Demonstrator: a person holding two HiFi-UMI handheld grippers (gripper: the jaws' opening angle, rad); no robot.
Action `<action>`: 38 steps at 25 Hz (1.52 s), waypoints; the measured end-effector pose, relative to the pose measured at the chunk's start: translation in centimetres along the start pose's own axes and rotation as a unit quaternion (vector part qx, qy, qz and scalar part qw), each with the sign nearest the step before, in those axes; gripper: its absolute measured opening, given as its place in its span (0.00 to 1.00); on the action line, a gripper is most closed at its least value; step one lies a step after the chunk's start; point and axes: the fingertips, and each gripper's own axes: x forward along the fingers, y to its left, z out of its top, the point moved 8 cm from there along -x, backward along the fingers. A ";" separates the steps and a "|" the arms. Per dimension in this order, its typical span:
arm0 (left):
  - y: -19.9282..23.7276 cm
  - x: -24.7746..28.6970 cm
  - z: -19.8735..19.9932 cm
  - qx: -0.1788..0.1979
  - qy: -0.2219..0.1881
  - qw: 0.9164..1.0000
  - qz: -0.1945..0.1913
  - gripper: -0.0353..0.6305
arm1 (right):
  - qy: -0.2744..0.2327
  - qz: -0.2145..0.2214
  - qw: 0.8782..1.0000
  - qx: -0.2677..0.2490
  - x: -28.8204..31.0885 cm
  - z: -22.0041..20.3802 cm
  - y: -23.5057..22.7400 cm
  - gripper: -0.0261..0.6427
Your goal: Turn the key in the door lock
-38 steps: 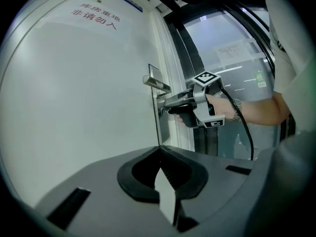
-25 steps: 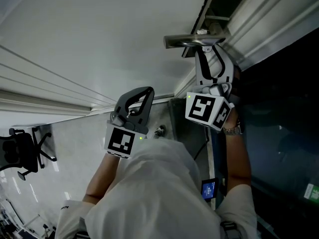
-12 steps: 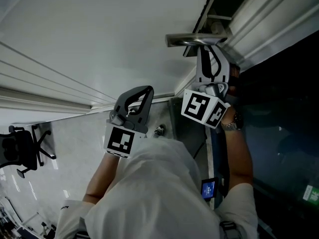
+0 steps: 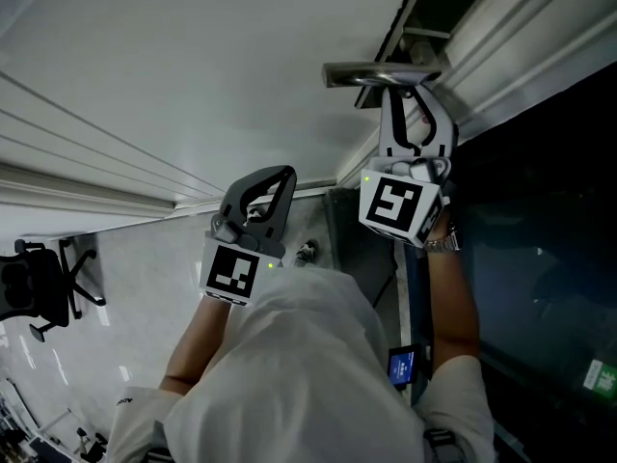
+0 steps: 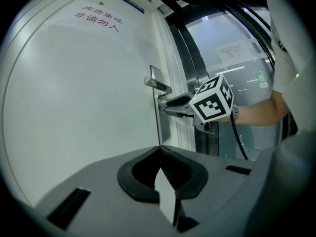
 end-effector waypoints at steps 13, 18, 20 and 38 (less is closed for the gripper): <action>0.6 -0.8 -0.8 -0.051 -0.020 0.998 0.033 0.06 | -0.096 0.143 0.934 0.314 -5.4 -0.7 5.7 0.05; -0.8 -1.4 -2.2 -0.073 -0.031 0.996 0.034 0.06 | -0.098 0.220 0.889 0.391 -8.3 -1.9 9.1 0.05; -1.5 -1.7 -2.7 -0.086 -0.032 0.995 0.028 0.06 | -0.078 0.232 0.879 0.410 -9.2 -2.5 10.1 0.05; -4.9 -1.7 -6.3 -0.135 -0.007 0.991 -0.016 0.06 | -0.023 0.187 0.885 0.425 -12.9 -4.8 12.8 0.05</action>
